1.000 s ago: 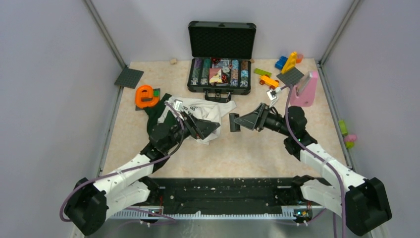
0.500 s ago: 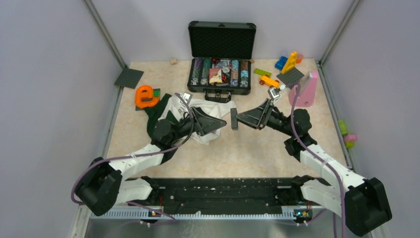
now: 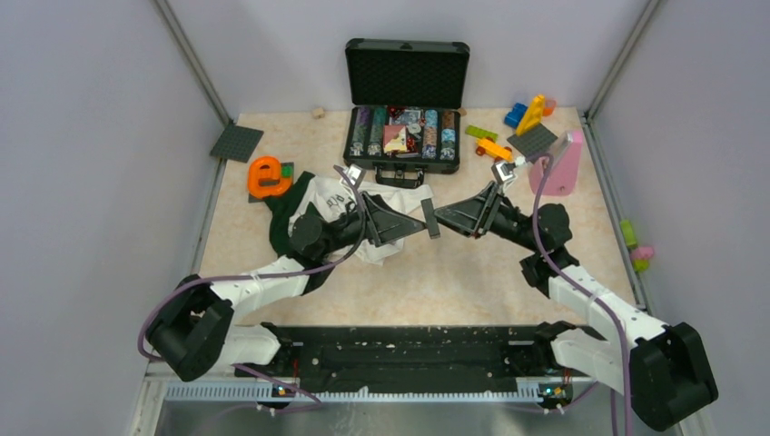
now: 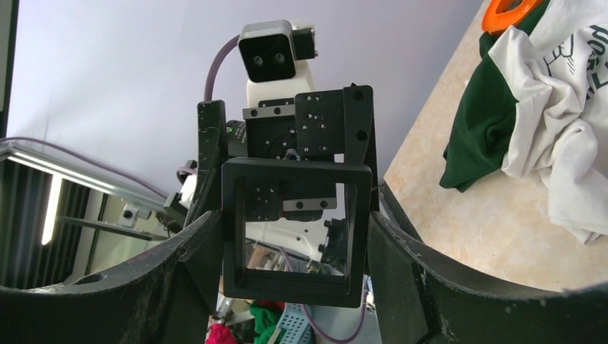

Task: Remove the brooch from the garment
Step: Open the brooch box.

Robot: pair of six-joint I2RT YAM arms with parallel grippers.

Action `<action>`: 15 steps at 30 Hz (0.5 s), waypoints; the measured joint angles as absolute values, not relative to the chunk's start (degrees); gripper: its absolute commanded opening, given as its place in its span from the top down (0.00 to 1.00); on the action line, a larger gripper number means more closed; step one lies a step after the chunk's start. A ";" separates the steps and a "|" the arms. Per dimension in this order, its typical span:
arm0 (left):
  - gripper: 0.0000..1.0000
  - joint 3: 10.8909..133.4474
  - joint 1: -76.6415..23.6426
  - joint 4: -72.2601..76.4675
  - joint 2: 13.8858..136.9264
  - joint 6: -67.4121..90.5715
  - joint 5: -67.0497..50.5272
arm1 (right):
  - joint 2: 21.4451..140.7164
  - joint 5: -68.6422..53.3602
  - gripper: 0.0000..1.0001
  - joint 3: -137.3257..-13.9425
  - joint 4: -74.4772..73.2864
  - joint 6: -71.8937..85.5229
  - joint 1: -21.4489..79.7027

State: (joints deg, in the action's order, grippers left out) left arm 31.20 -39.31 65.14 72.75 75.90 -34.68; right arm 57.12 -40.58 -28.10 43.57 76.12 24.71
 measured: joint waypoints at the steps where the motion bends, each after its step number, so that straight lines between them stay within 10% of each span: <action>1: 0.02 31.20 -39.44 65.17 72.90 75.99 -34.68 | 57.12 -40.56 0.62 -28.03 43.77 76.12 24.71; 15: 0.01 31.22 -39.97 60.36 72.97 73.49 -33.45 | 57.10 -40.36 0.62 -27.75 42.92 75.81 24.97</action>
State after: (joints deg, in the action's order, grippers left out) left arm 31.22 -39.97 60.36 72.97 73.49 -33.45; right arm 57.10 -40.36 -27.75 42.92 75.81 24.97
